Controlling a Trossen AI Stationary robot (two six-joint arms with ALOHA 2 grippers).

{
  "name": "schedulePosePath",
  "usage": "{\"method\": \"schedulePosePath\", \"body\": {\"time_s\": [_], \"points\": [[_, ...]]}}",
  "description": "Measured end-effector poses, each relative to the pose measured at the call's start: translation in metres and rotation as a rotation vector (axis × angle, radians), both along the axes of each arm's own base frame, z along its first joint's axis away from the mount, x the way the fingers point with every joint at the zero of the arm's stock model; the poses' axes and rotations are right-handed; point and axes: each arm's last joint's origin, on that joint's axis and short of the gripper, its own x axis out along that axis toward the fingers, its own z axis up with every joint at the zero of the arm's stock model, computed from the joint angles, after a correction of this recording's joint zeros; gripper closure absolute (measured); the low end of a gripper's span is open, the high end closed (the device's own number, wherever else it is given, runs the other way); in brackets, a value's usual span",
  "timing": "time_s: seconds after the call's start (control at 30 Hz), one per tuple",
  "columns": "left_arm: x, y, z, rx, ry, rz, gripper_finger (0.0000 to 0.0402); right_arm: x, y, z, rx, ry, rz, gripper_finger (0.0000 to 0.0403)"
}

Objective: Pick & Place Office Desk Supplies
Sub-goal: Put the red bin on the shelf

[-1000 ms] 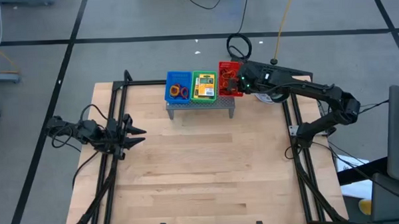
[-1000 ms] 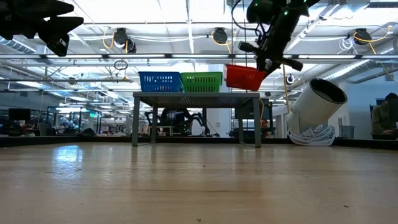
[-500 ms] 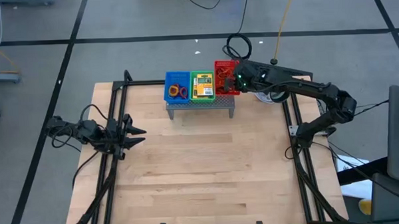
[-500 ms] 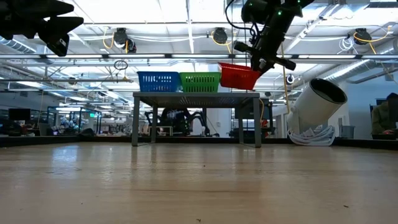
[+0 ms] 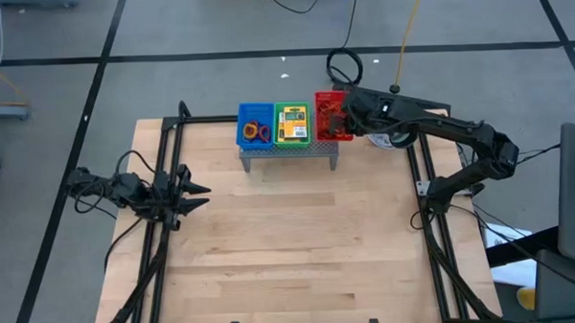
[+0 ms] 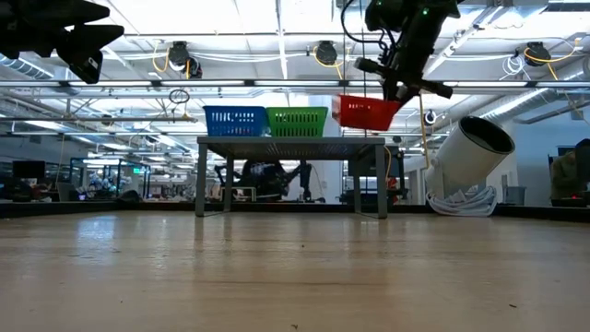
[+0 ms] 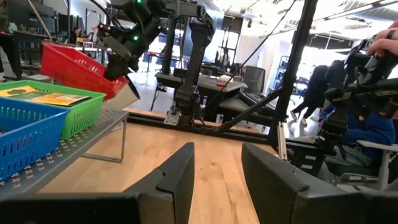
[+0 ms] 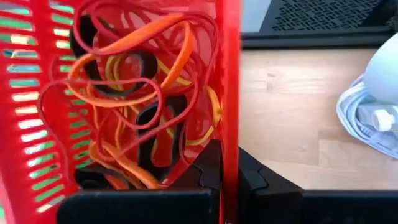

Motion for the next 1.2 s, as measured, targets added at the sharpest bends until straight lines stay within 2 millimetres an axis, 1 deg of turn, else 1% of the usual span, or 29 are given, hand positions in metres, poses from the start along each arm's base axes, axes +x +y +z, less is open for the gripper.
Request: {"method": "schedulePosePath", "body": {"time_s": [0.17, 0.77, 0.87, 0.97, 1.2], "points": [[0.000, 0.000, 0.000, 0.000, 0.000, 0.000, 0.0261, -0.001, -0.001, 0.000, 0.009, 0.001, -0.012, 0.0403], [0.000, 0.000, 0.000, 0.000, -0.001, 0.000, 0.0261, 0.009, -0.005, -0.011, 0.045, -0.002, 0.001, 0.0403], [0.000, 0.000, 0.000, 0.000, 0.000, 0.000, 0.0261, 0.013, -0.007, -0.011, 0.043, -0.026, 0.006, 0.0403], [0.000, 0.000, 0.000, 0.000, 0.000, 0.000, 0.0261, 0.012, -0.006, -0.014, 0.058, -0.005, 0.008, 0.0403], [0.000, 0.000, 0.000, 0.000, 0.000, 0.000, 0.0261, 0.013, -0.007, -0.013, 0.052, -0.017, 0.008, 0.0403]]}}
